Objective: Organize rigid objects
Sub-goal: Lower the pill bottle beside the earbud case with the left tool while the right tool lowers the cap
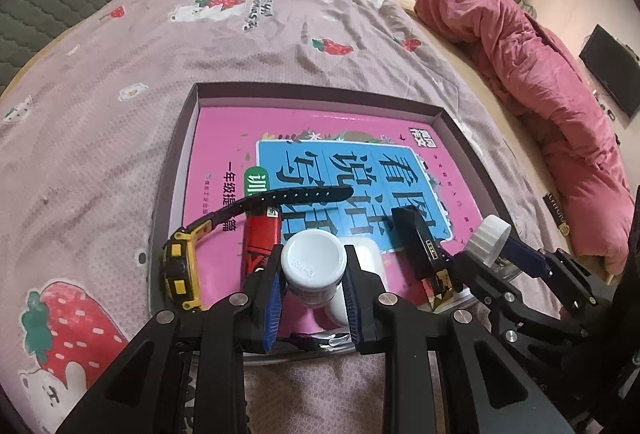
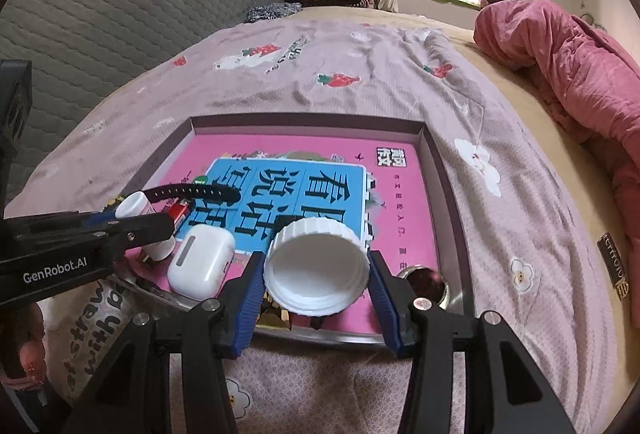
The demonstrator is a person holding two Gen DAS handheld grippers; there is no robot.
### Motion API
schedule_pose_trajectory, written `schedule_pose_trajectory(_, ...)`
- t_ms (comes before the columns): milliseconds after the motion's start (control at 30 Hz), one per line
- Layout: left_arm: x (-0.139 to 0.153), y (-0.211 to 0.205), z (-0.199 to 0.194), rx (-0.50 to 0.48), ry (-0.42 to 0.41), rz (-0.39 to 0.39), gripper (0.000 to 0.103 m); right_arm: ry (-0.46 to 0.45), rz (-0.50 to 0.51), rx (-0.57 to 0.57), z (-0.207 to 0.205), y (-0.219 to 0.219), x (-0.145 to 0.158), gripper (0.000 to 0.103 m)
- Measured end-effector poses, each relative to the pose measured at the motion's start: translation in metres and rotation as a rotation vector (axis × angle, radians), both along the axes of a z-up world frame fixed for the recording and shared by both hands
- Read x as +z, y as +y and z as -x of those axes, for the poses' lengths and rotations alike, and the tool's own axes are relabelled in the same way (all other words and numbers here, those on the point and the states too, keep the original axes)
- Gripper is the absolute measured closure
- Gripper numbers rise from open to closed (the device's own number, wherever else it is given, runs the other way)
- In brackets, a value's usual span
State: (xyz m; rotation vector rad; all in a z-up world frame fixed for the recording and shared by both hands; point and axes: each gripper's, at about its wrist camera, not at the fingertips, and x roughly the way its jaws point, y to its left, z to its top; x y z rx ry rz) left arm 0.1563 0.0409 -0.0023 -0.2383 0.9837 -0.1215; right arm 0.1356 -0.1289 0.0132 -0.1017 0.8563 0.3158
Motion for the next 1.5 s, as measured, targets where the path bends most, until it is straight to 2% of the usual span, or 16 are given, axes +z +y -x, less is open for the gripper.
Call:
schedule_pose_trajectory(567,-0.017,0.005,0.000,0.026,0.022,-0.009,0.076,0.004,0.010,0.008,-0.002,0.005,-0.004,0.053)
schedule_pose_trajectory(1167,-0.017,0.010,0.005,0.049,0.014,-0.024,0.076,0.021,-0.003,0.011,0.006,0.003,-0.006,0.053)
schedule_pose_trajectory(1500,-0.017,0.010,0.007,0.048,0.016,-0.024,0.076,0.034,0.005,0.000,-0.002,0.004,-0.009,0.053)
